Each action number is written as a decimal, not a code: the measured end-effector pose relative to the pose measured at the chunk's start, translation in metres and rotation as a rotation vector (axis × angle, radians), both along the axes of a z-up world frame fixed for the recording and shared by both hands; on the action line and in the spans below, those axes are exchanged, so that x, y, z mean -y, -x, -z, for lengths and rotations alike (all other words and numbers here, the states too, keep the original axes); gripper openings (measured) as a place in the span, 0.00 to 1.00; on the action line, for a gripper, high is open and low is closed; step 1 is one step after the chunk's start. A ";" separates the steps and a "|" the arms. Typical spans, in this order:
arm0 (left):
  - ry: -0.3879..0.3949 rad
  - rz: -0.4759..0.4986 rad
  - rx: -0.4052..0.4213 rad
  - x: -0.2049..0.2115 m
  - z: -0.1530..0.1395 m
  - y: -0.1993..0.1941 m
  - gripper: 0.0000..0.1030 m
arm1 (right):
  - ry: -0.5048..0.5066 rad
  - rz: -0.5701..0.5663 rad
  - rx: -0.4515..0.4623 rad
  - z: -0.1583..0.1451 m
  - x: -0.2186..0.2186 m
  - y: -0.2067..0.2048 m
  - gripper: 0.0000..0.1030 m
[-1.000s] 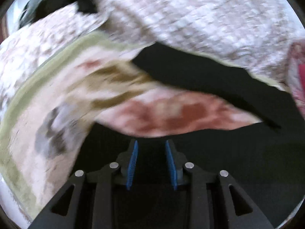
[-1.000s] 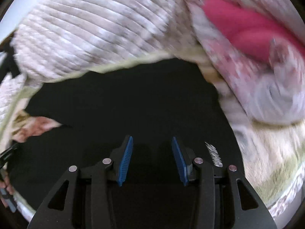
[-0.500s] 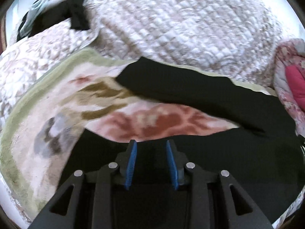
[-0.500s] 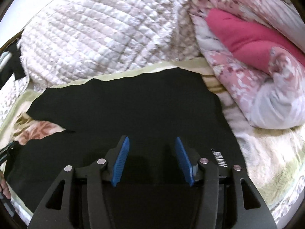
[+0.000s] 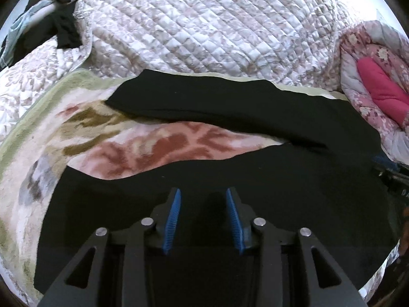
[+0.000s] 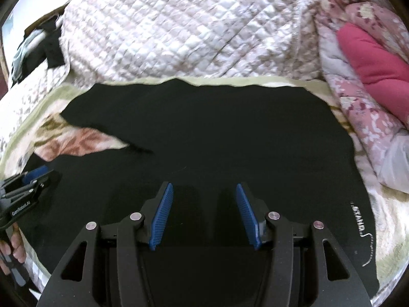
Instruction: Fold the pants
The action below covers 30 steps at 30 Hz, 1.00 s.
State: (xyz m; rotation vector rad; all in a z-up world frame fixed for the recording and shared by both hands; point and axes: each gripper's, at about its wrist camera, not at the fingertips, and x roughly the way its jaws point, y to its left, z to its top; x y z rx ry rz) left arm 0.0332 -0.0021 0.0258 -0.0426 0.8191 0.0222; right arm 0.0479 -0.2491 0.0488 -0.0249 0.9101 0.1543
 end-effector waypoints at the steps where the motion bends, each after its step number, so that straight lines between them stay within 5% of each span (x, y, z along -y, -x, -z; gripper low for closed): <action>1: 0.007 0.006 -0.020 0.001 0.004 -0.003 0.43 | 0.014 -0.008 -0.026 0.005 -0.003 -0.002 0.51; 4: -0.026 0.013 -0.019 0.006 0.009 -0.004 0.45 | 0.037 -0.010 -0.099 0.019 -0.005 -0.007 0.51; 16: -0.017 -0.013 -0.014 0.003 -0.009 0.005 0.45 | -0.003 -0.036 -0.033 0.005 -0.008 0.002 0.52; 30: -0.007 0.077 -0.032 0.017 -0.027 -0.008 0.45 | -0.015 -0.054 -0.038 -0.017 -0.001 -0.006 0.58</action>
